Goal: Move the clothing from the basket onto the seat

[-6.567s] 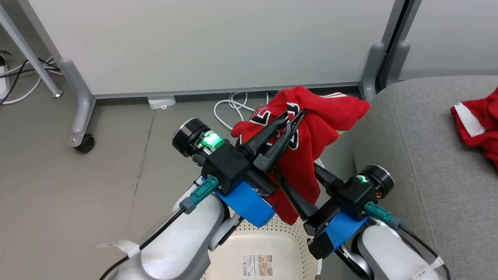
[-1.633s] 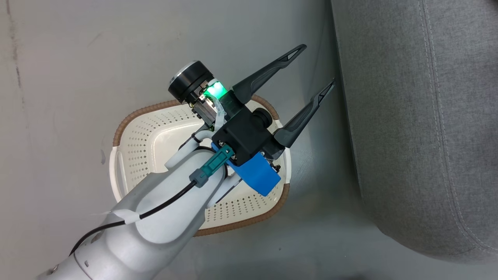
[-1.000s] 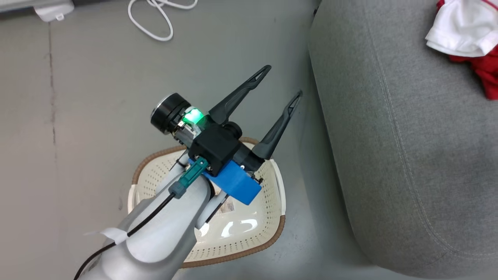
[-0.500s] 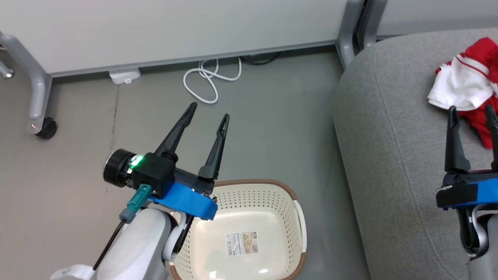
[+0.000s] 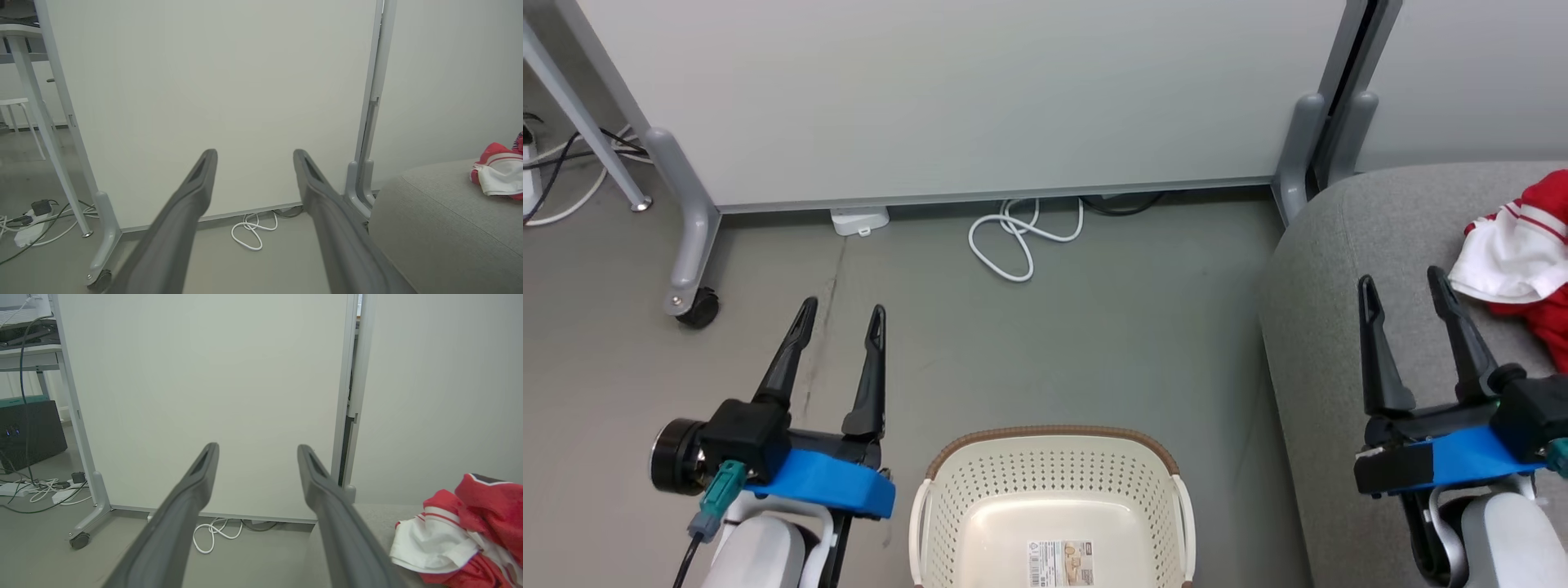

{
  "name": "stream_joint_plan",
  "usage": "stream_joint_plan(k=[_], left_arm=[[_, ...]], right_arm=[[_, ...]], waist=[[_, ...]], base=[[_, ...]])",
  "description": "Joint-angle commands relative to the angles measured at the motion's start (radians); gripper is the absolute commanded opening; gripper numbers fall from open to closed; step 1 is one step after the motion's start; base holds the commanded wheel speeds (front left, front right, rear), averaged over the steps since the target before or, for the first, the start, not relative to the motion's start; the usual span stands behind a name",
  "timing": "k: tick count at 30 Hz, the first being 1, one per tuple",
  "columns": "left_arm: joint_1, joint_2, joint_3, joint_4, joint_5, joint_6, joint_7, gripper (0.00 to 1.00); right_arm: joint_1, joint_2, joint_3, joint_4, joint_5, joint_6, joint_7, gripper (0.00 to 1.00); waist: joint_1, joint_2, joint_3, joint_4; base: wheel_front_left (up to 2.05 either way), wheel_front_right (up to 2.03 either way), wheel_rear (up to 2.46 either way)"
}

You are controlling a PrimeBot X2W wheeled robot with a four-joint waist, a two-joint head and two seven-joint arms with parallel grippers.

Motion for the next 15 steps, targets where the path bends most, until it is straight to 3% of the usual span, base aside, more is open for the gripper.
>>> stream_joint_plan(k=[1,15], left_arm=[[0.032,-0.002,0.023,-0.005,0.011,0.004,-0.005,1.0],[0.179,-0.043,0.127,-0.04,0.061,-0.01,-0.005,1.0]], right_arm=[[0.032,0.011,0.002,-0.011,-0.006,0.0,0.0,1.0],[0.203,0.059,0.011,-0.076,-0.031,0.0,0.0,1.0]], waist=[[0.0001,-0.0001,-0.015,0.0],[0.0001,-0.0001,-0.088,-0.006]], base=[[0.0,0.0,0.0],[0.0,0.0,0.0]])
